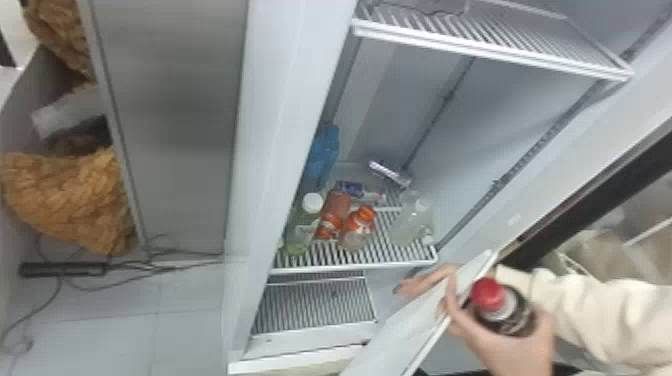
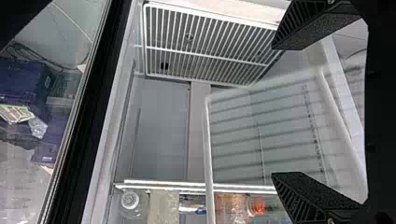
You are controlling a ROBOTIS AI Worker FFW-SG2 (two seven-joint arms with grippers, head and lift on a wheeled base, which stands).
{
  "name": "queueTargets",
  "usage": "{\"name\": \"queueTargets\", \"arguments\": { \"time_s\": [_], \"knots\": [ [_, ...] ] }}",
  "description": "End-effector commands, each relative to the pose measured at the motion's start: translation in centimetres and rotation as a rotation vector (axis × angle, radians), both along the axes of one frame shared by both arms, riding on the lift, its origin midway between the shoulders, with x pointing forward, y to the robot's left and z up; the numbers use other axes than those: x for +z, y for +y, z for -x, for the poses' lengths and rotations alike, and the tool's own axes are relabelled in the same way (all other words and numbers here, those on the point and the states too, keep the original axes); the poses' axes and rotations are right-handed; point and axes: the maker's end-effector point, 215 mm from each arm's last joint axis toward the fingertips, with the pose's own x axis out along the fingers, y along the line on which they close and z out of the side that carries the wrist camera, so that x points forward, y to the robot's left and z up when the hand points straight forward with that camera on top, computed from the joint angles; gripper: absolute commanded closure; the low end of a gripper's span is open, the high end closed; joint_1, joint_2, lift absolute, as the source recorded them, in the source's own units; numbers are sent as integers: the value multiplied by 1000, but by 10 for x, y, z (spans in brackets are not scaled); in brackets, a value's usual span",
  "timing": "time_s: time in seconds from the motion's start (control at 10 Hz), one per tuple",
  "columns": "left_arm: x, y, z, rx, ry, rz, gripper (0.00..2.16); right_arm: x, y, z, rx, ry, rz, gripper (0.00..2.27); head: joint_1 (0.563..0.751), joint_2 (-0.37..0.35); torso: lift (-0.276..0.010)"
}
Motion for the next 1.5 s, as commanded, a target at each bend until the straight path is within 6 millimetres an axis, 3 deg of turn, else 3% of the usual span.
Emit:
{"name": "queueTargets", "arguments": {
  "time_s": [0.0,1.4],
  "knots": [
    [0,0,0,0,0,0,-2,0,0,0,0,0,0,-1,695,-350,0],
    [0,0,0,0,0,0,-2,0,0,0,0,0,0,-1,695,-350,0]
  ]
}}
